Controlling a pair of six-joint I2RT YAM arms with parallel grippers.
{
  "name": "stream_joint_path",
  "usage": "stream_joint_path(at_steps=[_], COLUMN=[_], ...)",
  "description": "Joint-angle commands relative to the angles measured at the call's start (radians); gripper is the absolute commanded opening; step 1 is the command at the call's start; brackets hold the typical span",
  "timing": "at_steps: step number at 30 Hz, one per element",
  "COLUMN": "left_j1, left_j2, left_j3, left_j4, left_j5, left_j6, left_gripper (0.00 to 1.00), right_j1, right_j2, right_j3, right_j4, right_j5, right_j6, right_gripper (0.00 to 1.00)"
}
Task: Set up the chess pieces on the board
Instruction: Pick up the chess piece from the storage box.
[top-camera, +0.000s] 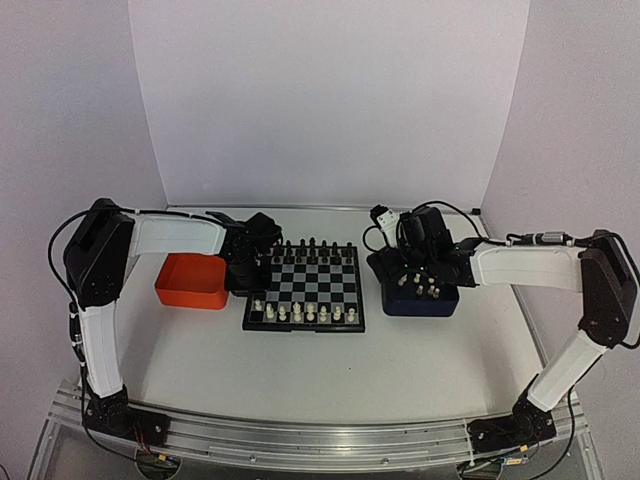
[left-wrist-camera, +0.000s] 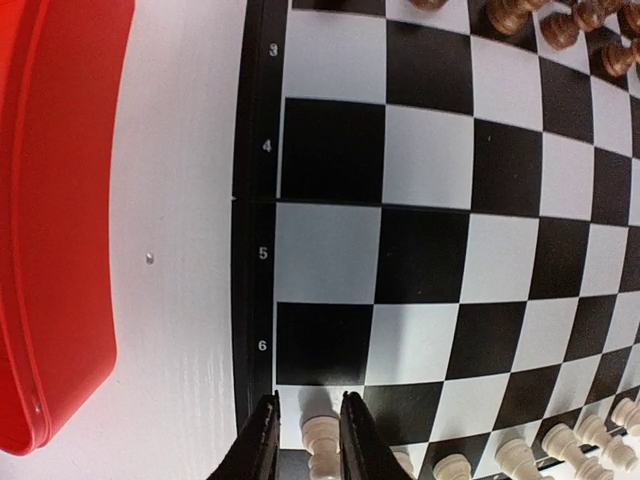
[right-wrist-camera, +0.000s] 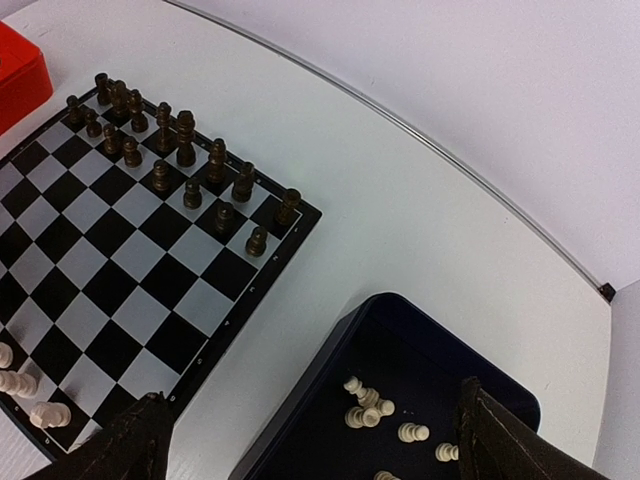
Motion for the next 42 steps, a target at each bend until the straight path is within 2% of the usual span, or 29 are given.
stream_joint_path(at_steps=[1, 3, 6, 7, 10, 13, 16, 21, 26, 33, 38, 42], left_j1=[0.003, 0.007, 0.019, 0.025, 0.039, 0.043, 0.046, 0.049, 0.056, 0.063, 0.078, 0.088], left_j2=[-0.019, -0.030, -0.073, -0.092, -0.168, -0.241, -0.294, -0.346, -0.335, -0.247, -0.205, -0.167], left_j3=[0.130, 0.165, 0.212, 0.217, 0.192, 0.122, 0.044, -0.042, -0.052, 0.024, 0.049, 0.080], left_j4=[0.021, 0.028, 0.060, 0.083, 0.201, 0.329, 0.459, 0.605, 0.671, 0.673, 0.694, 0.706], left_j5=[-0.080, -0.129, -0.206, -0.220, -0.248, -0.248, -0.219, -0.166, -0.165, -0.160, -0.158, -0.127], left_j6=[0.026, 0.038, 0.063, 0.073, 0.122, 0.192, 0.261, 0.334, 0.357, 0.382, 0.392, 0.417], left_gripper=[0.36, 0.54, 0.97, 0.99, 1.00, 1.00, 1.00, 1.00, 1.00, 1.00, 1.00, 1.00], right_j1=[-0.001, -0.007, -0.030, -0.046, -0.113, -0.212, -0.278, -0.327, -0.397, -0.454, -0.459, -0.459], right_j2=[-0.018, -0.027, -0.048, -0.056, -0.066, -0.056, -0.034, 0.014, 0.111, 0.257, 0.315, 0.364], right_j3=[0.016, 0.015, 0.013, 0.017, 0.057, 0.100, 0.149, 0.208, 0.312, 0.456, 0.503, 0.546], right_j4=[0.013, -0.001, -0.042, -0.066, -0.217, -0.369, -0.493, -0.613, -0.670, -0.781, -0.795, -0.798], right_j5=[0.031, 0.053, 0.072, 0.059, -0.023, -0.178, -0.303, -0.321, -0.370, -0.402, -0.441, -0.540], right_j6=[0.016, 0.035, 0.082, 0.102, 0.192, 0.273, 0.237, 0.076, 0.073, 0.076, 0.040, -0.039], right_gripper=[0.97, 0.98, 0.98, 0.98, 0.98, 0.98, 0.97, 0.96, 0.94, 0.78, 0.73, 0.69])
